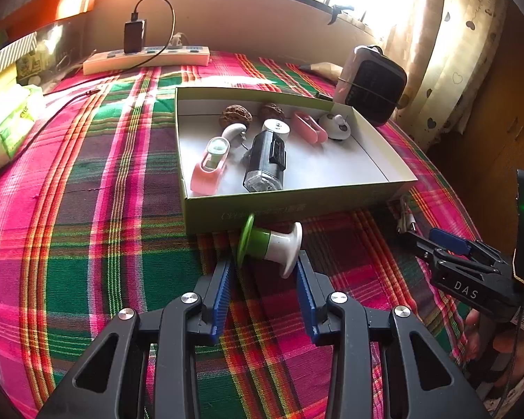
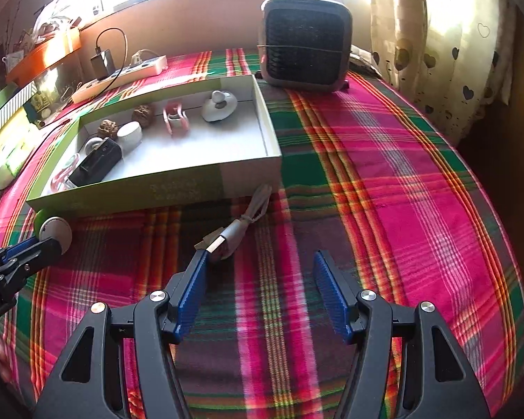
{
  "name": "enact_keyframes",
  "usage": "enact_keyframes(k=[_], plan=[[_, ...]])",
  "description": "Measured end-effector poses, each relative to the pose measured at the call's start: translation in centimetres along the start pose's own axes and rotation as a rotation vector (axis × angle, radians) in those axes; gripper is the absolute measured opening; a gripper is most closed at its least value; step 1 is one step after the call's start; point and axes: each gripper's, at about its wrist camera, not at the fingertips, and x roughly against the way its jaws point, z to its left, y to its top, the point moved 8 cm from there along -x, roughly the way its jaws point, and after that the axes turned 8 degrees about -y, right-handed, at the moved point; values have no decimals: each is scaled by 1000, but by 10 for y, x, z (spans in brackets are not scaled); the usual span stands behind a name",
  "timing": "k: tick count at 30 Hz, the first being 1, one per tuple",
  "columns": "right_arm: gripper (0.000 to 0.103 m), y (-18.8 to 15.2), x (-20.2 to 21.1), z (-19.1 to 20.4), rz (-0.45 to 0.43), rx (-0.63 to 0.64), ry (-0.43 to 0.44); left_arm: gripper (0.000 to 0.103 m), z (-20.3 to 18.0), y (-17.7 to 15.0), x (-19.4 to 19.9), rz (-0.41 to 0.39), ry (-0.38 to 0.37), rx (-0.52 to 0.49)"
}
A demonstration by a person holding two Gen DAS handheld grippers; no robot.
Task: Organize objects
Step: 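Close the right gripper on the white USB cable while the left gripper holds the spool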
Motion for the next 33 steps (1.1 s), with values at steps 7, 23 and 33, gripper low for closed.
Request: enact_keyframes(k=[7, 23, 33], plan=[[61, 2, 9, -8, -19, -49, 22, 33, 0, 0, 0, 0, 2, -1], [61, 15, -10, 9, -24, -14, 30, 33, 1, -1, -1, 2, 14, 2], [38, 15, -10, 0, -31, 7, 4, 33, -2, -1, -2, 7, 57, -26]])
